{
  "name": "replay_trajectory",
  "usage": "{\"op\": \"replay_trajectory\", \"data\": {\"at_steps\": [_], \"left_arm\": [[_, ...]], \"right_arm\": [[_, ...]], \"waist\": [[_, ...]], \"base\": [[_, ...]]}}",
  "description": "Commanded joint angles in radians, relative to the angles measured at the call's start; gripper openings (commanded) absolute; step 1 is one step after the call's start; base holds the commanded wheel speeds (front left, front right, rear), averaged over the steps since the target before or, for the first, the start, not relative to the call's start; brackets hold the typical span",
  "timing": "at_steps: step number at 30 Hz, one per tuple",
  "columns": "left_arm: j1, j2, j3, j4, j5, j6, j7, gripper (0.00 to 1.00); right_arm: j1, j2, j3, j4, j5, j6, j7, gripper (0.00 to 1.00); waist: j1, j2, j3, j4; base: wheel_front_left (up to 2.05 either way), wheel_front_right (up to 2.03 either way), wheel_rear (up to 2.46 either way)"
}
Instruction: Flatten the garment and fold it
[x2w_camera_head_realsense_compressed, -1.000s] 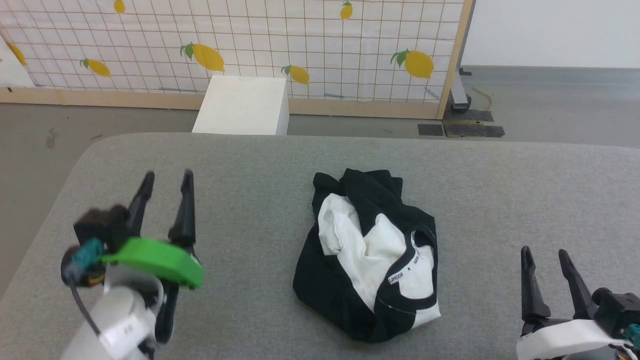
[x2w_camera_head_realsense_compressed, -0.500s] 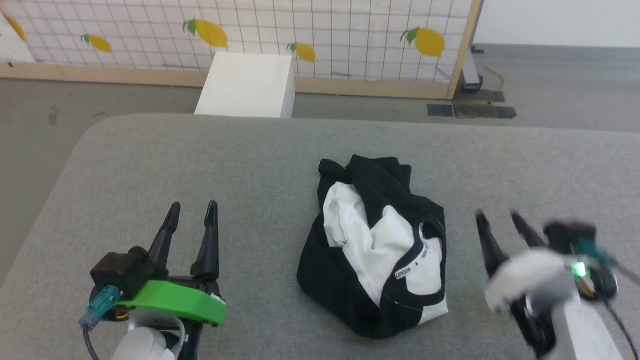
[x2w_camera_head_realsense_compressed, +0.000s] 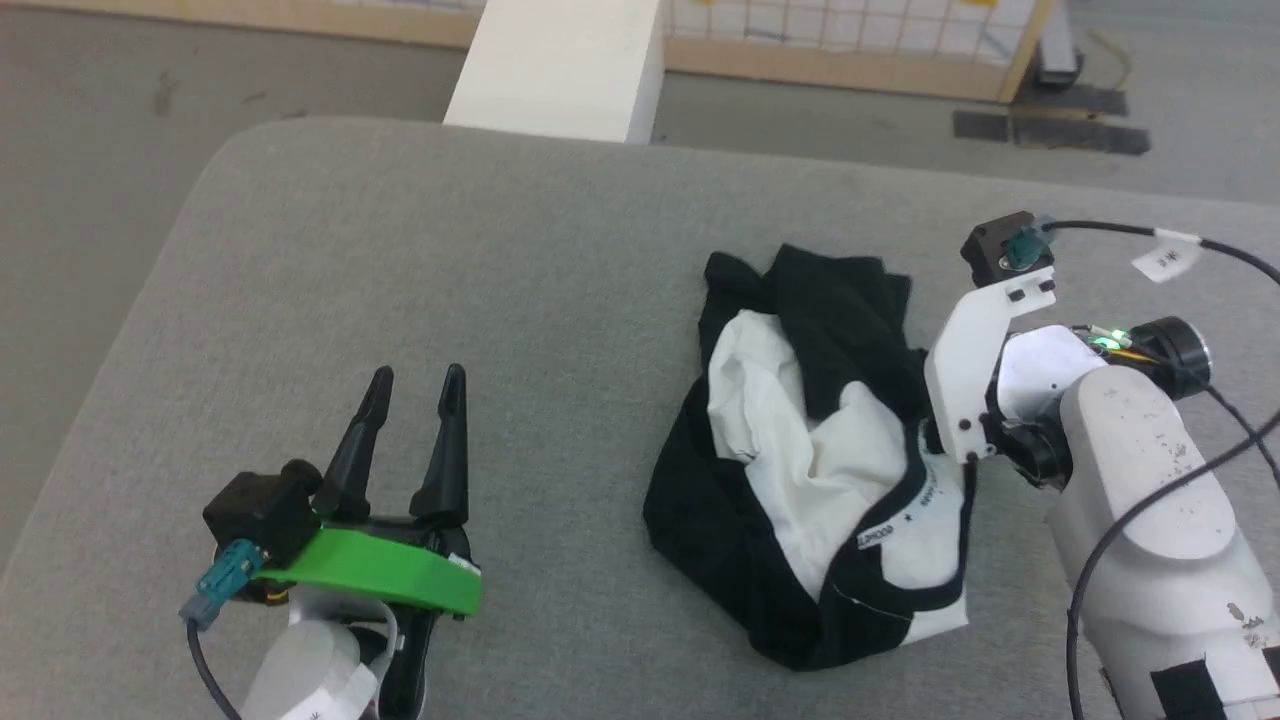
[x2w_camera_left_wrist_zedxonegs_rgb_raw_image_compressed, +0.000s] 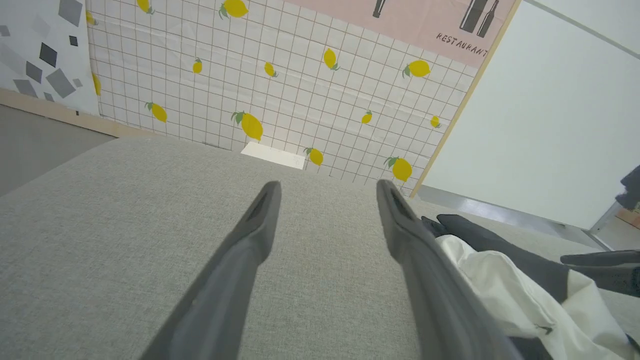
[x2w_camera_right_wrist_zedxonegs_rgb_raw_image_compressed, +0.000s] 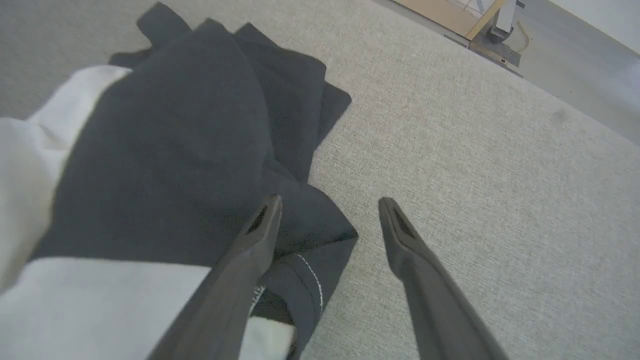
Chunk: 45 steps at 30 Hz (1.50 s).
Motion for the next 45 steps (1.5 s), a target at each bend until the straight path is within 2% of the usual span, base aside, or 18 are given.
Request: {"op": "replay_trajectory", "data": {"at_steps": [1,6,12,13,14,20,22,25,29,31,35,38,39,40,45], "left_arm": [[-0.021,-0.004,0.000,0.005,0.016,-0.008,-0.004,1.00],[-0.047,-0.014,-0.004,0.008,0.014,-0.012,-0.004,1.00],[-0.062,-0.007,-0.020,0.014,-0.001,-0.013,-0.004,1.00],[-0.062,-0.005,-0.021,0.017,-0.003,-0.013,-0.004,1.00],[-0.061,-0.003,-0.021,0.020,-0.004,-0.013,-0.004,1.00],[-0.049,0.005,-0.026,0.033,-0.008,-0.013,-0.004,1.00],[-0.044,0.007,-0.027,0.034,-0.008,-0.013,-0.004,1.00],[-0.032,0.007,-0.031,0.041,-0.011,-0.013,-0.004,1.00],[-0.019,0.007,-0.040,0.050,-0.018,-0.014,-0.004,1.00],[-0.014,0.007,-0.042,0.055,-0.020,-0.014,-0.004,1.00],[-0.006,0.010,-0.045,0.069,-0.028,-0.014,-0.004,1.00],[-0.006,0.013,-0.047,0.084,-0.036,-0.014,-0.004,1.00],[-0.005,0.014,-0.049,0.091,-0.039,-0.014,-0.004,1.00],[-0.005,0.014,-0.050,0.097,-0.043,-0.014,-0.004,1.00],[-0.019,0.001,-0.042,0.147,-0.092,-0.006,0.031,1.00]], "right_arm": [[-0.014,-0.012,0.014,0.017,-0.019,-0.001,0.032,1.00],[-0.018,-0.044,0.069,0.063,-0.034,-0.001,0.120,1.00],[0.013,-0.040,0.121,0.083,0.057,-0.001,0.179,0.99],[0.015,-0.044,0.130,0.076,0.074,-0.001,0.177,0.39],[0.016,-0.049,0.128,0.067,0.094,-0.001,0.168,0.00],[0.020,-0.080,0.016,-0.047,0.156,-0.001,0.002,0.00],[0.038,-0.086,-0.039,-0.095,0.156,-0.001,-0.051,0.00],[0.112,-0.083,-0.175,-0.199,0.131,-0.001,-0.111,0.00],[0.276,-0.030,-0.355,-0.335,0.083,-0.001,-0.109,0.00],[0.378,0.011,-0.404,-0.388,0.077,-0.001,-0.078,0.00],[0.561,0.054,-0.429,-0.434,0.113,-0.001,-0.008,0.00],[0.623,0.059,-0.418,-0.440,0.172,-0.001,-0.025,0.00],[0.632,0.060,-0.413,-0.437,0.203,-0.001,-0.055,0.45],[0.635,0.060,-0.405,-0.437,0.222,-0.001,-0.084,1.00],[0.605,0.060,-0.468,-0.447,0.301,-0.001,-0.302,1.00]], "waist": [[0.0000,0.0000,0.071,0.059],[0.0000,0.0000,0.113,0.081],[0.0000,0.0000,0.128,0.077],[0.0000,0.0000,0.124,0.074],[0.0000,0.0000,0.117,0.069],[0.0000,0.0000,0.055,0.028],[0.0000,0.0000,0.036,0.011],[0.0000,0.0000,0.006,-0.019],[0.0000,0.0000,-0.023,-0.049],[0.0000,0.0000,-0.031,-0.060],[0.0000,0.0000,-0.042,-0.075],[0.0000,0.0000,-0.048,-0.084],[0.0000,0.0000,-0.051,-0.086],[0.0000,0.0000,-0.053,-0.088],[0.0000,0.0000,-0.079,-0.100]], "base": [[0.00,0.00,0.00],[0.00,0.00,0.00],[0.00,0.00,0.00],[0.00,0.00,0.00],[0.00,0.00,0.00],[0.00,0.00,0.00],[0.00,0.00,0.00],[0.00,0.00,0.00],[0.00,0.00,0.00],[0.00,0.00,0.00],[0.00,0.00,0.00],[0.00,0.00,0.00],[0.00,0.00,0.00],[0.00,0.00,0.00],[0.00,0.00,0.00]]}}
